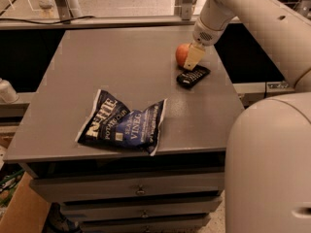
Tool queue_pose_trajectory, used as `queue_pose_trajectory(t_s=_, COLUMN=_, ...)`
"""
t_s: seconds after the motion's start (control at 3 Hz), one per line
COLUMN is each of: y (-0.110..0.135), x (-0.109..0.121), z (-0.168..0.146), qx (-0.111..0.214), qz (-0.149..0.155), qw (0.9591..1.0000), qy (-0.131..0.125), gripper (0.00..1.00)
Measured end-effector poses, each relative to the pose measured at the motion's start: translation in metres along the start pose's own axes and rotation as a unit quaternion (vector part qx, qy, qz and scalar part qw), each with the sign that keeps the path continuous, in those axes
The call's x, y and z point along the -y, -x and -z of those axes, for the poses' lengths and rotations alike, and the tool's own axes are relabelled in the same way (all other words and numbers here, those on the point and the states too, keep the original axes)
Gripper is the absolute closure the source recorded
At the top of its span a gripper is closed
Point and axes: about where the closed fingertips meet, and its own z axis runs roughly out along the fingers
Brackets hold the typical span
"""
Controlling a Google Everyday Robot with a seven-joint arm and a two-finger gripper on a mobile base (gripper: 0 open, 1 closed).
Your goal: Move apple near rxbar chocolate
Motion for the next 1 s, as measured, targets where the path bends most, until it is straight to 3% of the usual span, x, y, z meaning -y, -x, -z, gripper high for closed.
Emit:
queue_pose_trajectory(t_s=0.33, y=0.0069, x=-0.0004, z=-0.0024, qx=0.007, qz=-0.001, qw=1.0, qy=0.004, gripper=0.82)
queue_pose_trajectory(t_s=1.0, y=0.0157, x=0.0001, z=-0.0037, qx=0.016, qz=-0.004, qw=0.9998, qy=0.009, gripper=0.35)
